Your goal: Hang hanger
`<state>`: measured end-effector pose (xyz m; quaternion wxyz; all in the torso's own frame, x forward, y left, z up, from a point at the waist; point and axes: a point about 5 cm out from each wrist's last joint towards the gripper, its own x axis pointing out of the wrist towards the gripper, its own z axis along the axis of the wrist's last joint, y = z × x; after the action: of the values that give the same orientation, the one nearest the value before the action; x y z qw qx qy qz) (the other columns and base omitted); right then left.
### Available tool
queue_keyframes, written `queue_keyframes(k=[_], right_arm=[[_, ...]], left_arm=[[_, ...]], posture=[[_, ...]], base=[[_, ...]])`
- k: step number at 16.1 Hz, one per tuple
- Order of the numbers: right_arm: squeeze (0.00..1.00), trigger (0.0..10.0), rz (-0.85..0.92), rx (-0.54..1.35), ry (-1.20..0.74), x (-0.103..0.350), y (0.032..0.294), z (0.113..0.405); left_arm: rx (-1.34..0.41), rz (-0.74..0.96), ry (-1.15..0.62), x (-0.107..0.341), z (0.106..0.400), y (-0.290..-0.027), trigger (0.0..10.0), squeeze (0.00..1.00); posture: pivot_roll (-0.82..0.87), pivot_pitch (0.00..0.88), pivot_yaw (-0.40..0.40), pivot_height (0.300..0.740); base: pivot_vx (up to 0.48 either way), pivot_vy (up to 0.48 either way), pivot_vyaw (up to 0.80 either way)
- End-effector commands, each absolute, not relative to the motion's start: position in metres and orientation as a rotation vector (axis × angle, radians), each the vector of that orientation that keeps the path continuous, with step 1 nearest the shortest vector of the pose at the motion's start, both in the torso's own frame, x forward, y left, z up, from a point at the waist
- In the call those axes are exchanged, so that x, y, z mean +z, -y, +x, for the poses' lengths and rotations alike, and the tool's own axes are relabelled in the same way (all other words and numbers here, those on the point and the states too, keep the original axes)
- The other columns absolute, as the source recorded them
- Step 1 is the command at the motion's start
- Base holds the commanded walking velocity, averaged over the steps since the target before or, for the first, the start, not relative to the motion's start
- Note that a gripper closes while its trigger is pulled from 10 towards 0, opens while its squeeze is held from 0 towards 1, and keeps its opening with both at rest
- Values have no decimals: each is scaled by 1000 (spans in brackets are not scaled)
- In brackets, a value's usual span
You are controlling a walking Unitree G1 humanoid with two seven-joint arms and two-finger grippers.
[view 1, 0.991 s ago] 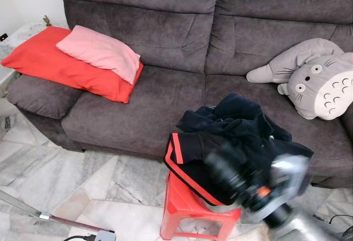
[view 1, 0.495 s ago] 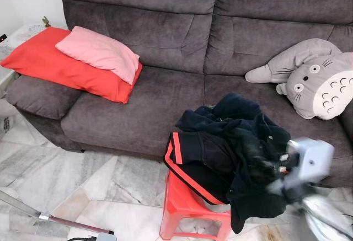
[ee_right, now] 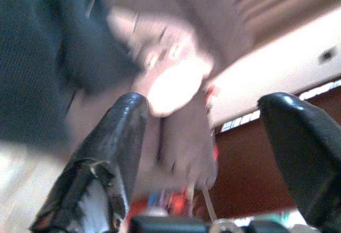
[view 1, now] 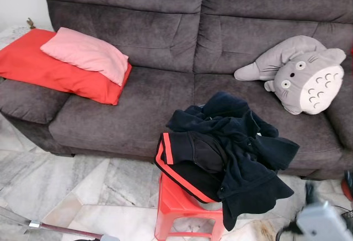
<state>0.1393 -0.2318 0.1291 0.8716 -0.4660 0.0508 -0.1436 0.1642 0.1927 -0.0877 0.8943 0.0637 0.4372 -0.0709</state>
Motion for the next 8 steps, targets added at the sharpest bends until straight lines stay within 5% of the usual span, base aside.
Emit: queue_keyframes(k=[1,3,4,5,8], right_arm=[[1000,10000,-996,-312,-228,106,241,135],[1000,10000,-884,-387,-339,88,258,139],[859,10000,-851,-401,-369,83,263,142],[0,10000,-837,-406,-384,76,269,148],[0,10000,-848,-406,-361,75,270,156]], left_arm=[[-160,140,-952,-93,153,-192,10000,0],[-151,136,-953,-93,152,-193,10000,0],[-150,136,-955,-94,151,-192,10000,0],[-147,134,-957,-94,151,-192,10000,0],[-143,133,-957,-94,150,-192,10000,0]], posture=[[-200,137,-30,740],[-195,124,-38,740],[-193,120,-39,740],[-190,117,-41,740],[-176,112,-41,740]], base=[[0,0,0],[0,0,0],[0,0,0],[0,0,0],[0,0,0]])
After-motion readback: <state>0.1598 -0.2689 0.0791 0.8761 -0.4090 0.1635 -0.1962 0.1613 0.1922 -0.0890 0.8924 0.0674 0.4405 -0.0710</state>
